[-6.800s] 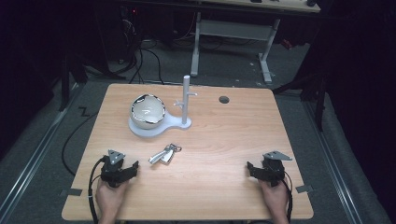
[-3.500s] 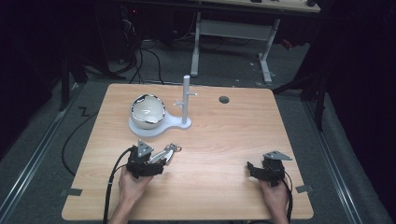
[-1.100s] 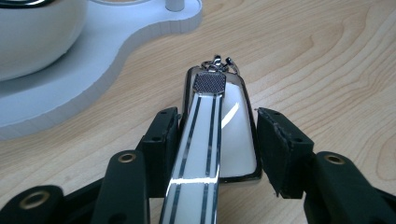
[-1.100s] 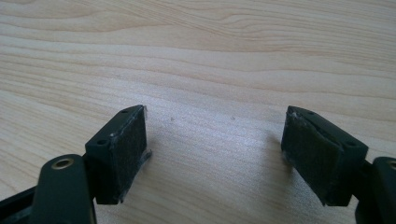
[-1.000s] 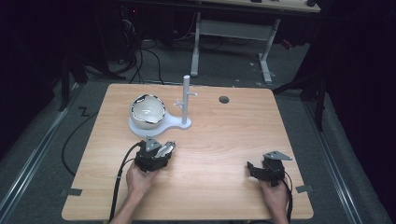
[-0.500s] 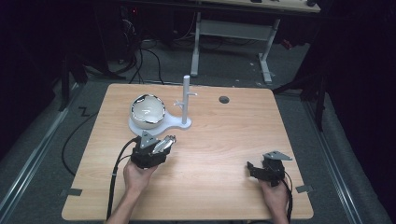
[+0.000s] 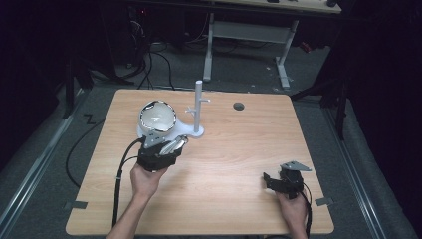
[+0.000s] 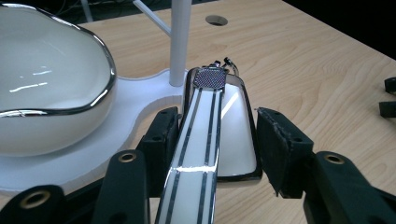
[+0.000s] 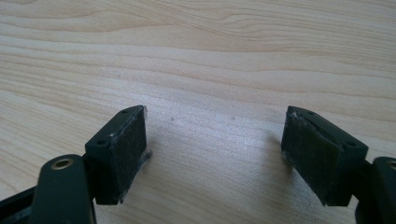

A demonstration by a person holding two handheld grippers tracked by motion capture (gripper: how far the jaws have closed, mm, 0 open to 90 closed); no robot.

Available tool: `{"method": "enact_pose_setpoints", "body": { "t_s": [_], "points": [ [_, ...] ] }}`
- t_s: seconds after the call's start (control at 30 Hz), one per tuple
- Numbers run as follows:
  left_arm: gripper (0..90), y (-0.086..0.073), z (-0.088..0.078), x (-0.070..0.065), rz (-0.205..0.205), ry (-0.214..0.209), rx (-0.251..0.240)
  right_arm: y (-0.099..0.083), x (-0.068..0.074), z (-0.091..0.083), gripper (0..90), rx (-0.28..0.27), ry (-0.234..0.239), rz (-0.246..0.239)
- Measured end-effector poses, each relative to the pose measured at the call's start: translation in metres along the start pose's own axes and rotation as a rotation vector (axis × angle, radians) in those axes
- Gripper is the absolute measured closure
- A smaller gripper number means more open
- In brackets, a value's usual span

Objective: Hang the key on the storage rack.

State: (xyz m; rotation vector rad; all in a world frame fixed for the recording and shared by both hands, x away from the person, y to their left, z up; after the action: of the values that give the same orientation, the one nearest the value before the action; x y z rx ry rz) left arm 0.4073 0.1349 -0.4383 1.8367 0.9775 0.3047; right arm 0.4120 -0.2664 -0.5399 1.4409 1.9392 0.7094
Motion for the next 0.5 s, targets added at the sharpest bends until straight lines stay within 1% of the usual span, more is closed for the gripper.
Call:
{"method": "enact_pose_setpoints", "body": {
  "t_s": [0.07, 0.3, 0.37, 0.5],
  "points": [
    [50.6, 0.003, -0.002, 0.001, -0.009, -0.007, -0.010, 0.000, 0.000, 0.000, 22.2, 0.001, 0.000, 0.002],
    [50.6, 0.013, -0.003, 0.004, -0.001, -0.010, -0.013, 0.000, 0.000, 0.000, 22.2, 0.001, 0.000, -0.001],
    [50.5, 0.016, -0.004, 0.005, -0.012, -0.016, -0.020, 0.000, 0.000, 0.000, 22.2, 0.002, -0.001, 0.000],
    [50.5, 0.021, -0.005, 0.007, -0.011, -0.011, -0.029, 0.000, 0.000, 0.000, 22.2, 0.000, -0.001, -0.002]
  ]
}}
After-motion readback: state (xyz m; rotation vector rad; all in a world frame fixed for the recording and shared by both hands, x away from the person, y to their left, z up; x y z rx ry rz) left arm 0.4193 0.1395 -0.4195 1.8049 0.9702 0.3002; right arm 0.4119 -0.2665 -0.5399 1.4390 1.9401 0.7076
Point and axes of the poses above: each handheld gripper's, and its own axes: z roughly forward along the jaws, y roughly out of its top, x roughly to its left, the point moved 5 cm from there along z, roughly forward along the jaws, and after that the axes turned 12 degrees about -y, right-handed, at the moved point
